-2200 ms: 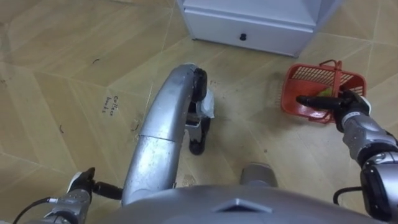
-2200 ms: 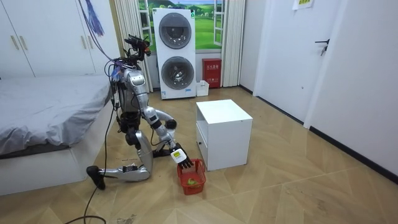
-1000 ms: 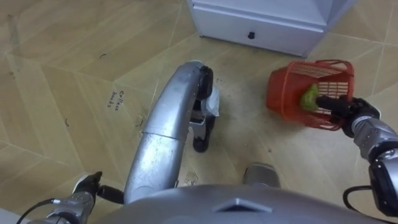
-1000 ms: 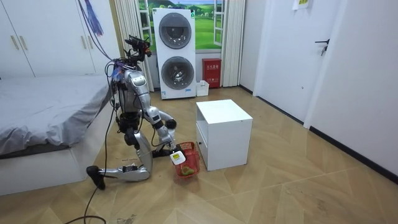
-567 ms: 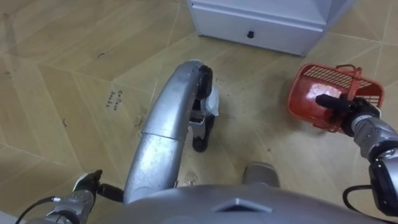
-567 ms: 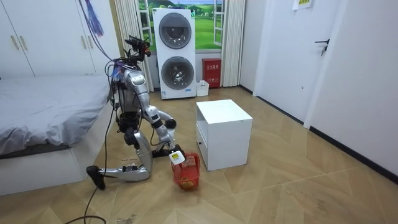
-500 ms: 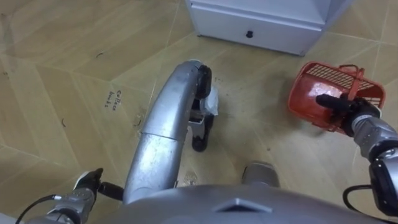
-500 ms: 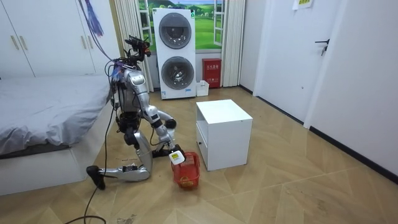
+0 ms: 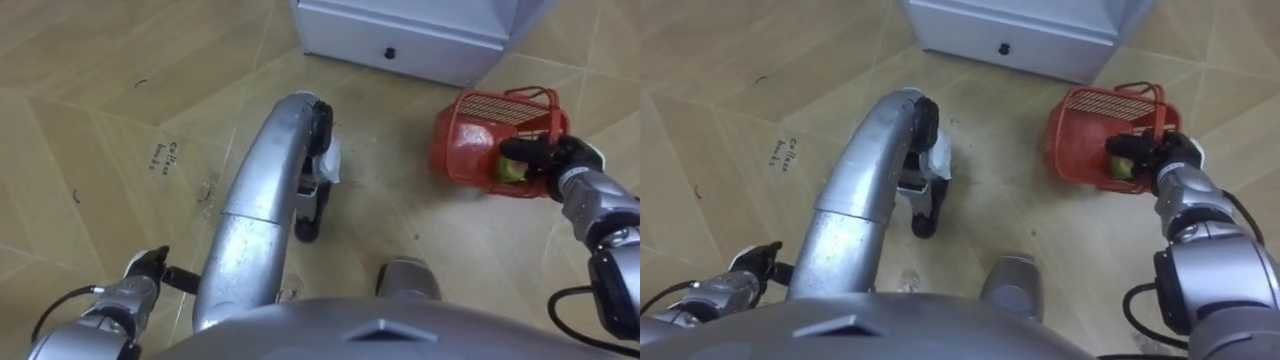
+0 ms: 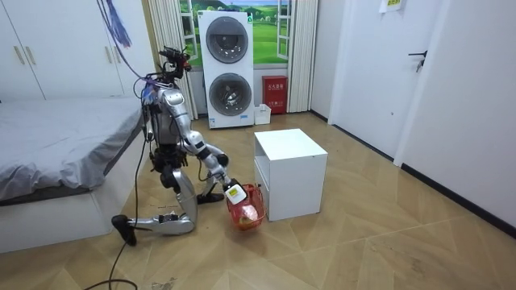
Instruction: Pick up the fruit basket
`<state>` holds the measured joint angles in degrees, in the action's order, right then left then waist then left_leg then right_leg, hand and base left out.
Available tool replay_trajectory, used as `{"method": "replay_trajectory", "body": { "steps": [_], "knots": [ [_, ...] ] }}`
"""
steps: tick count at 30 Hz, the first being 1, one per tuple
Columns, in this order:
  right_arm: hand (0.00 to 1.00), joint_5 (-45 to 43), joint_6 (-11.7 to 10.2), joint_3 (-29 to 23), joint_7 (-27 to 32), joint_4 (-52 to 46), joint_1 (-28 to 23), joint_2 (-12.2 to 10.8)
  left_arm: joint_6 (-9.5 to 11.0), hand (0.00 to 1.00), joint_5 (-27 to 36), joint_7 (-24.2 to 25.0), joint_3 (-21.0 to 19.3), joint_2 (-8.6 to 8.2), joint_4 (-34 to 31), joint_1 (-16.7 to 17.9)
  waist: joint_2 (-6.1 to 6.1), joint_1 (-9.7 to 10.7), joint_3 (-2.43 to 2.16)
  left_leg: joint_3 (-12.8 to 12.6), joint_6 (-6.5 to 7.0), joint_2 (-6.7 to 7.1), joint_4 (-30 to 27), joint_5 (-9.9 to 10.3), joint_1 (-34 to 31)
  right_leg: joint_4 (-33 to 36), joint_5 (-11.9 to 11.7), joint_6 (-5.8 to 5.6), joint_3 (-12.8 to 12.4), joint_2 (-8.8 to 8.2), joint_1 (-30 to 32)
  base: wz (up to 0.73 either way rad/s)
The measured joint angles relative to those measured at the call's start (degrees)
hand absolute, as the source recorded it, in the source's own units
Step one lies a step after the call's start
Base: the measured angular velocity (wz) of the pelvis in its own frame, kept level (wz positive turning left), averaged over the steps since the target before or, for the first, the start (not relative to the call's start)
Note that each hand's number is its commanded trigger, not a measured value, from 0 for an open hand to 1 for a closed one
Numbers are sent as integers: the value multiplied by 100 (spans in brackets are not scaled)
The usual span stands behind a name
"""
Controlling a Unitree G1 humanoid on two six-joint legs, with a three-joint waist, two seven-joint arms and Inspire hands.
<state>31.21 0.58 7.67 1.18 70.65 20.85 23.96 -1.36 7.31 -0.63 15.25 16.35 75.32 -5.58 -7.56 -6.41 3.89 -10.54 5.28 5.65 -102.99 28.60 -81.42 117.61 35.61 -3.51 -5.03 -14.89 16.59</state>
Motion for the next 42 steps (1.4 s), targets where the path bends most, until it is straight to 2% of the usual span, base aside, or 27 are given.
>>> {"method": "replay_trajectory", "body": {
  "steps": [3, 5, 6, 9, 10, 11, 12, 14, 15, 17, 18, 19, 20, 21, 22, 23, 24, 26, 27, 28, 29, 30, 31, 32, 34, 37, 42],
  "knots": [
    [100, -22, 99, 7, 167, -472, 45, -33, -21, 0, -5, -64, -57, -3, -31, -234, -11, 6, -5, 58, 48, -9, -73, 24, -8, -38, 11, 8, -69, 93, -50, -13],
    [100, -3, 207, 19, 175, -874, 122, -61, -87, 0, 2, -142, -64, -10, -56, -398, 33, 33, -31, 68, 139, -77, 40, -6, 5, -316, 248, -75, -201, 276, -84, -14],
    [100, 21, 210, 19, 167, -905, 138, -67, -104, 0, 2, -147, -65, -16, -56, -441, 59, 35, -43, 76, 177, -97, 108, -24, 25, -446, 276, -81, -210, 320, -78, -9],
    [100, 150, 483, 16, 130, -1255, 157, -75, -185, 0, -5, -158, -121, -84, -63, -444, 169, 42, -105, 107, 268, -127, 827, -109, 390, -1560, 305, -100, -268, 360, -77, -28],
    [100, 187, 542, 15, 114, -1497, 150, -99, -272, 0, -7, -171, -238, -127, -84, -376, 212, 40, -136, 109, 295, -180, 1270, -166, 619, -2264, 287, -125, -272, 344, -105, -52],
    [100, 171, 582, 4, 114, -1755, 126, -160, -358, 0, -27, -170, -377, -139, -112, -235, 223, 82, -145, 102, 315, -186, 1774, -258, 904, -3068, 217, -169, -249, 291, -224, -50],
    [100, 164, 592, 4, 107, -1887, 105, -188, -377, 0, -25, -172, -419, -138, -126, -184, 226, 114, -146, 100, 332, -186, 2040, -304, 1061, -3488, 126, -166, -227, 271, -312, -39],
    [100, 54, 648, -12, 31, -2400, -100, -233, -456, 0, -24, -177, -625, -119, -292, 44, 217, 199, -168, 76, 392, -180, 2981, -464, 1744, -4915, -536, -184, -142, 183, -706, -34],
    [100, -16, 649, -12, 5, -2527, -162, -236, -465, 0, -20, -184, -642, -108, -355, 101, 219, 200, -168, 76, 397, -180, 3202, -491, 1922, -5217, -780, -156, -118, 169, -794, -35],
    [100, -138, 656, -37, -80, -3016, -505, -274, -504, 0, -3, -245, -790, -37, -531, 238, 197, 219, -220, 55, 434, -166, 3931, -600, 2523, -5804, -2014, -109, -7, 101, -888, -27],
    [100, -193, 664, -39, -97, -3144, -579, -295, -537, 0, 2, -255, -832, -16, -560, 238, 195, 231, -221, 54, 443, -164, 4087, -614, 2678, -5831, -2393, -99, -2, 98, -862, -21],
    [100, -239, 699, -39, -141, -3403, -729, -321, -589, 0, 11, -290, -840, 31, -645, 286, 206, 284, -229, 63, 456, -145, 4366, -630, 3009, -5807, -3200, -110, 3, 89, -788, -13],
    [100, -279, 701, -39, -188, -3658, -873, -320, -580, 0, 54, -335, -833, 65, -734, 279, 212, 343, -243, 108, 469, -92, 4635, -653, 3299, -5654, -3753, -218, 11, 114, -638, -11],
    [100, -265, 702, -38, -216, -3743, -905, -330, -569, 0, 142, -366, -834, 77, -755, 249, 214, 351, -245, 121, 471, -91, 4756, -666, 3442, -5461, -3723, -202, 29, 150, -497, -10],
    [100, -285, 703, -38, -277, -3835, -908, -360, -566, 0, 213, -403, -843, 84, -831, 207, 218, 375, -253, 136, 472, -110, 5004, -698, 3745, -4974, -3258, -130, 48, 229, -92, -14],
    [100, -316, 704, -37, -345, -3857, -911, -391, -524, 0, 216, -419, -842, 48, -908, 227, 230, 416, -257, 138, 470, -109, 5299, -751, 4103, -4672, -2692, -127, 113, 337, 256, -13],
    [100, -345, 704, -36, -370, -3856, -917, -405, -466, 0, 213, -418, -836, 14, -916, 257, 249, 420, -267, 140, 468, -113, 5456, -780, 4298, -4662, -2466, -144, 145, 384, 395, -16],
    [100, -331, 701, 24, -385, -3934, -1014, -410, -347, 0, 218, -403, -826, -99, -1021, 479, 324, 413, -304, 150, 403, -195, 6110, -909, 5054, -5188, -1798, -137, 336, 570, 898, -26],
    [100, -335, 700, 52, -387, -3955, -1042, -416, -321, 0, 223, -400, -825, -108, -1053, 551, 340, 401, -309, 153, 376, -242, 6234, -926, 5206, -5433, -1704, -106, 407, 634, 987, -33],
    [100, -335, 701, 116, -390, -3996, -1104, -433, -290, 0, 233, -404, -828, -120, -1095, 677, 359, 355, -304, 156, 314, -333, 6464, -961, 5497, -6039, -1618, -84, 567, 728, 1110, -27],
    [100, -344, 701, 120, -406, -4091, -1188, -442, -263, 0, 219, -406, -827, -134, -1126, 820, 367, 316, -306, 174, 261, -395, 6667, -990, 5720, -6821, -1642, -46, 703, 800, 1140, -23],
    [100, -331, 701, 121, -430, -4151, -1236, -442, -236, 0, 208, -406, -828, -137, -1136, 887, 357, 286, -312, 183, 227, -404, 6771, -1010, 5820, -7271, -1692, -6, 691, 856, 1116, 0],
    [100, -323, 701, 113, -451, -4311, -1343, -441, -222, 0, 191, -409, -843, -135, -1180, 1045, 334, 280, -324, 215, 176, -406, 6939, -1027, 6008, -8231, -2025, 42, 678, 990, 966, 17],
    [100, -311, 697, 101, -448, -4507, -1501, -440, -235, 0, 186, -422, -847, -156, -1192, 1189, 412, 284, -360, 329, 95, -440, 7076, -1029, 6181, -8586, -2380, 144, 722, 1091, 737, 14],
    [100, -239, 696, 124, -514, -4714, -1595, -444, -235, 0, 186, -426, -867, -151, -1224, 1375, 439, 170, -381, 349, -34, -518, 7541, -1149, 6525, -9095, -2565, 251, 836, 1201, 359, -3],
    [100, -189, 691, 111, -561, -5010, -1656, -446, -231, 0, 178, -434, -1091, -157, -1239, 1563, 419, 156, -380, 475, -143, -526, 8209, -1369, 7025, -9612, -2630, 321, 1024, 1212, -152, 22],
    [100, 171, 672, 109, -562, -5578, -1662, -447, -227, 0, 154, -442, -1221, -203, -1351, 1676, 409, 141, -384, 547, -282, -595, 8735, -1460, 7574, -10110, -2651, 357, 1260, 1350, -736, 17]
  ]
}}
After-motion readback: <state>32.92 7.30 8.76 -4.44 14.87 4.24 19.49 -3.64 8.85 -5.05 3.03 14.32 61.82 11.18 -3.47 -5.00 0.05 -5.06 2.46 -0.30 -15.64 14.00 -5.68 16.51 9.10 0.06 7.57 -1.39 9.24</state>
